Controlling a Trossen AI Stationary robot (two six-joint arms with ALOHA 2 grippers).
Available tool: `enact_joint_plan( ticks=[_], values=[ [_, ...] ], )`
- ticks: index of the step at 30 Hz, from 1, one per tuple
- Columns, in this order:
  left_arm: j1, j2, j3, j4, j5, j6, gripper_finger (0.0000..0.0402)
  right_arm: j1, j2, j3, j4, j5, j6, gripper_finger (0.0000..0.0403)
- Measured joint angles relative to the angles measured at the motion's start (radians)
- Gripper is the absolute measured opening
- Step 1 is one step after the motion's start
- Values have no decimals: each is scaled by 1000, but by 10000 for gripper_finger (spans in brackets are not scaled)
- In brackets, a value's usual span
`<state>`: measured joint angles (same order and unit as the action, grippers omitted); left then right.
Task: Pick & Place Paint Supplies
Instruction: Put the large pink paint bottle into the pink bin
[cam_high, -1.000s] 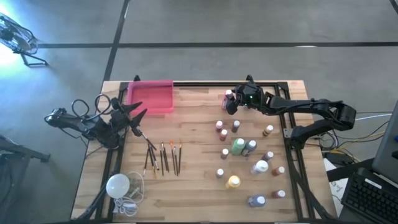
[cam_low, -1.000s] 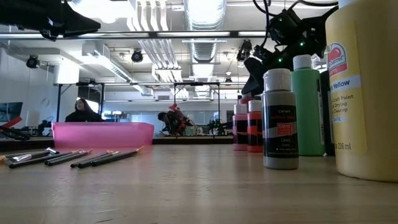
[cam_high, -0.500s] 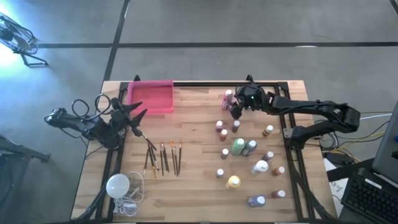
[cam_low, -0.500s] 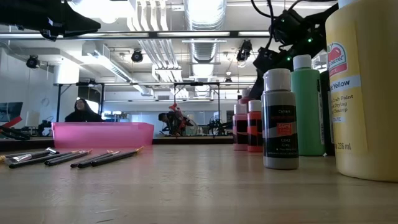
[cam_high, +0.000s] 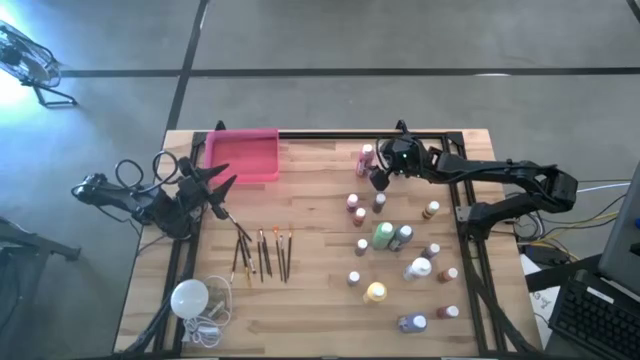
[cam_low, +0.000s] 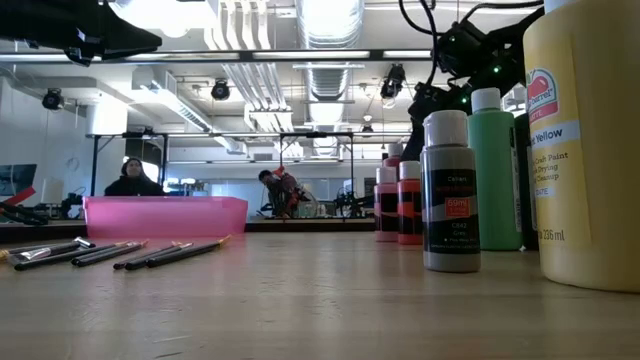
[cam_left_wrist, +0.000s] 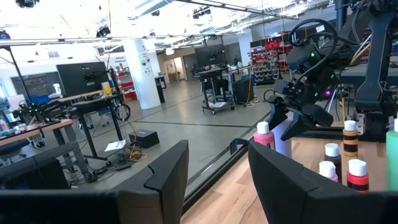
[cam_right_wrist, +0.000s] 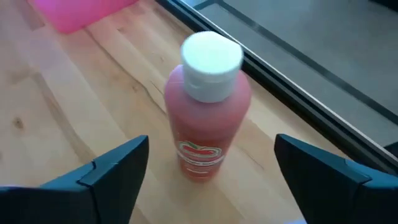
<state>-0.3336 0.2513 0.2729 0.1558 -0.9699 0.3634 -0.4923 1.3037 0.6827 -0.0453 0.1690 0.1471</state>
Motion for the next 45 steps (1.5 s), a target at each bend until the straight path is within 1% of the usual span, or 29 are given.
enact_joint_plan(
  ticks=[5,14,23,30,40,45],
  values=[
    [0,0,0,0,0,0,174,1,36,1,22,17,6,362],
    [0,0,0,0,0,0,174,1,127,1,131,13,4,362],
    [0,0,0,0,0,0,174,0,188,44,120,14,-11,335],
    [0,0,0,0,0,0,174,1,171,81,88,14,-12,312],
    [0,0,0,0,0,0,174,1,164,83,13,15,-12,290],
    [0,0,0,0,0,0,174,0,172,83,43,16,-4,286]
  ],
)
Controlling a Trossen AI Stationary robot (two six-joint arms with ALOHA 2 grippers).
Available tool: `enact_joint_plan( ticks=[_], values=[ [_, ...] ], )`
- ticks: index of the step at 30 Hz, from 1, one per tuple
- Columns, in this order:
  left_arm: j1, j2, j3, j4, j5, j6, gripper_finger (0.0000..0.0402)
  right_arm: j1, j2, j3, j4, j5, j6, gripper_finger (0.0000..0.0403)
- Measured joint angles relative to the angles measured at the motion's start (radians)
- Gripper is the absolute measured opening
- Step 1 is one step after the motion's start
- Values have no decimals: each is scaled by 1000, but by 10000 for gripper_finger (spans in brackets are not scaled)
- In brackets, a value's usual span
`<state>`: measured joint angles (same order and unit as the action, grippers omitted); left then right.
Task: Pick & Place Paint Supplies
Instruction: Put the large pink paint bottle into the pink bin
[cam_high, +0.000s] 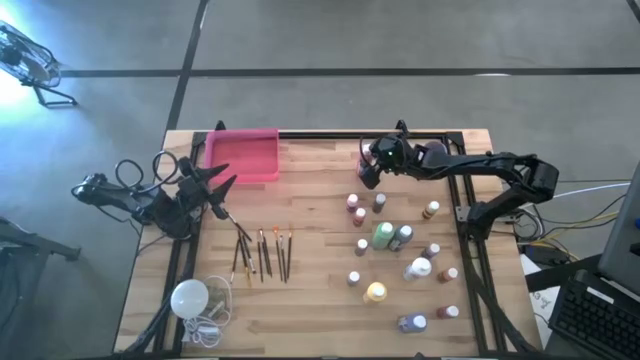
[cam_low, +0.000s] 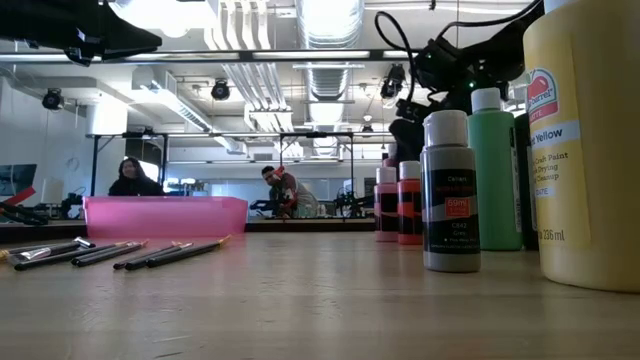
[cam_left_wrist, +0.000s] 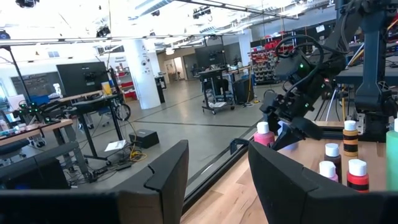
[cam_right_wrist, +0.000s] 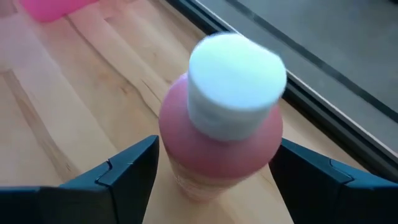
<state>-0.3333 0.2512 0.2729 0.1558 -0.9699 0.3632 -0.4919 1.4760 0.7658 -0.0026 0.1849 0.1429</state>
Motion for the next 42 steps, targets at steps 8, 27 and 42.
enact_joint_plan(
  ticks=[8,27,42],
  values=[
    [0,0,0,0,0,0,174,-1,55,0,44,1,7,304],
    [0,0,0,0,2,-36,174,-13,73,-1,65,9,11,165],
    [0,1,0,26,9,-58,174,-12,73,-1,64,-2,11,172]
  ],
)
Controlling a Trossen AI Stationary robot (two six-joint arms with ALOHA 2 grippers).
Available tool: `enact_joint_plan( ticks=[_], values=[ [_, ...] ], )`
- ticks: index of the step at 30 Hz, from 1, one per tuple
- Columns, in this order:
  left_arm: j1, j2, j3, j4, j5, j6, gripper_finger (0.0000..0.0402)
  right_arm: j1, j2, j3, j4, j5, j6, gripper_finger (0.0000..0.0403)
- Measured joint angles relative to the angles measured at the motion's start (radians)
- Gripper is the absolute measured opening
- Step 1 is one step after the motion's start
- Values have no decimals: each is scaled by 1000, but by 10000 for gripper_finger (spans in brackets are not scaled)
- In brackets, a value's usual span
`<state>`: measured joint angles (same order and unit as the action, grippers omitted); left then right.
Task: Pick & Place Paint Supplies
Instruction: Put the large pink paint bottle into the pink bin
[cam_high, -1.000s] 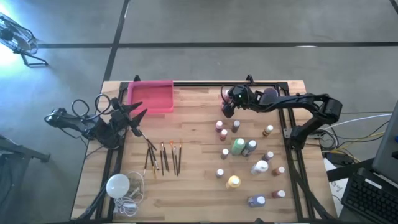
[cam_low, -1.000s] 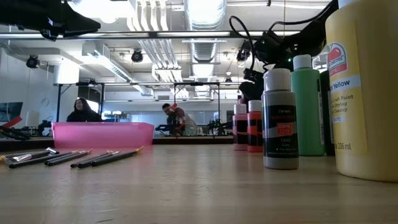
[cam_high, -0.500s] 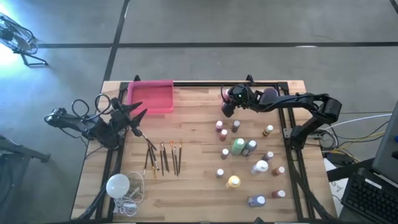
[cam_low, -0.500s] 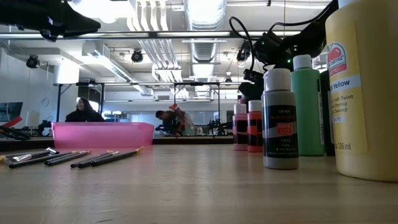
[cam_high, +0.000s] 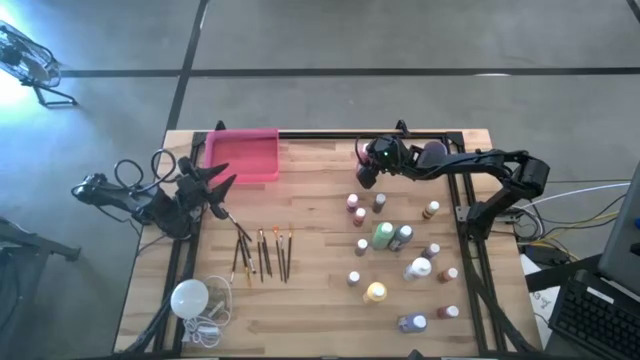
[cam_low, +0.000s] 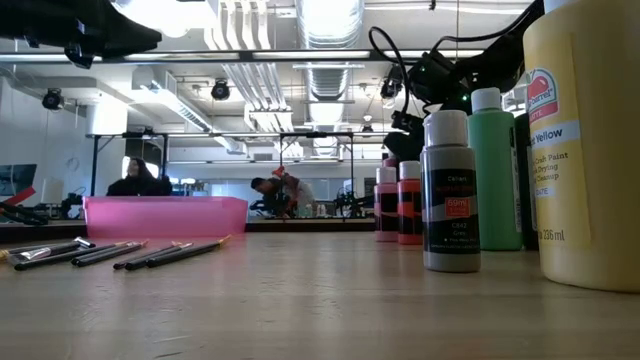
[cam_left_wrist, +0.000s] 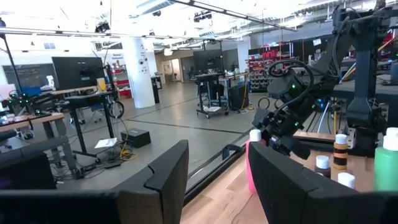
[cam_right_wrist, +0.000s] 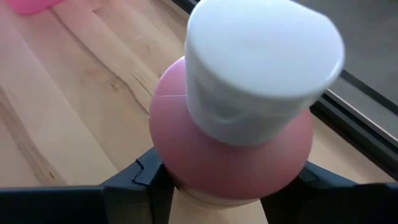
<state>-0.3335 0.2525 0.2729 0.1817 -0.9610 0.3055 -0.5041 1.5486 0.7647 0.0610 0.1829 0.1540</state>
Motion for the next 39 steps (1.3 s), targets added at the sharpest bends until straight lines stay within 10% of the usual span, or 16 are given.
enact_joint_plan(
  ticks=[22,39],
  values=[
    [0,2,0,4,-1,-63,174,2,-1,0,2,-8,-24,194],
    [0,6,0,5,-2,-73,174,2,-3,2,9,-8,26,283]
  ],
)
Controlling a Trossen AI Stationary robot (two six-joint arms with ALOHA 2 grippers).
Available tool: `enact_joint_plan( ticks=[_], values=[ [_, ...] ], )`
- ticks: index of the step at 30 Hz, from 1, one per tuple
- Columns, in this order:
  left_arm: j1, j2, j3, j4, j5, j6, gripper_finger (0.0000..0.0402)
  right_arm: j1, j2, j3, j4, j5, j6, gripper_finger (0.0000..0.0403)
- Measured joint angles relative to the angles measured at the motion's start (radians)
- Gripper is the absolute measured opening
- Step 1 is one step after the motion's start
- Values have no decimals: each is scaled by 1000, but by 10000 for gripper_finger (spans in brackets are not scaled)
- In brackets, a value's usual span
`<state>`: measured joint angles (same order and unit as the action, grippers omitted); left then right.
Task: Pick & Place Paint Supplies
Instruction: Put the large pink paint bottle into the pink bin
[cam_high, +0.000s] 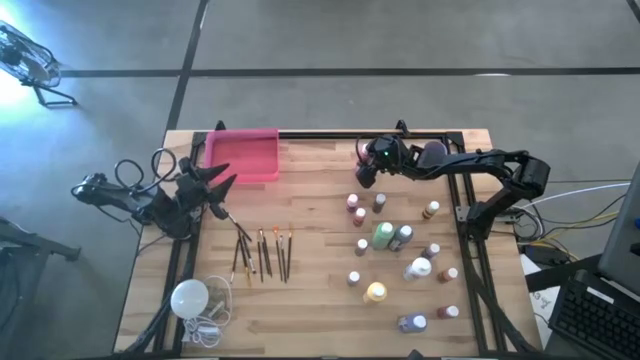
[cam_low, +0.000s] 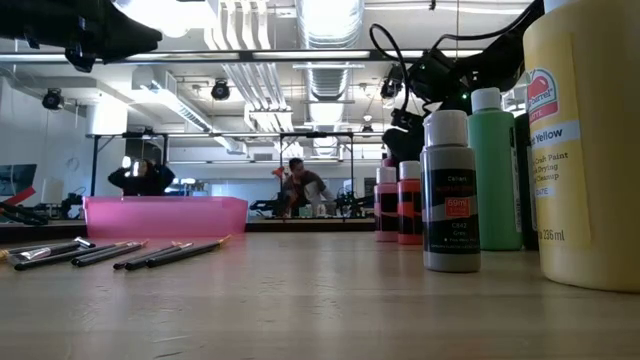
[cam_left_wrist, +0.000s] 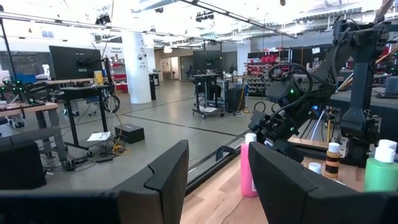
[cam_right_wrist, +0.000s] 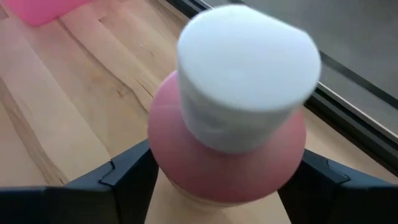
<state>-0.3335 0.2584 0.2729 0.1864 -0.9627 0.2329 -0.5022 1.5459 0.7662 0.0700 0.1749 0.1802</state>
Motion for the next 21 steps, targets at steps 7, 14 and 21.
enact_joint_plan(
  ticks=[7,14,21],
  values=[
    [0,0,0,0,0,0,174,0,1,0,16,1,4,305],
    [0,0,0,0,0,-1,175,0,23,0,67,1,0,293],
    [0,0,0,0,0,-2,174,0,22,0,52,1,-4,260]
  ],
)
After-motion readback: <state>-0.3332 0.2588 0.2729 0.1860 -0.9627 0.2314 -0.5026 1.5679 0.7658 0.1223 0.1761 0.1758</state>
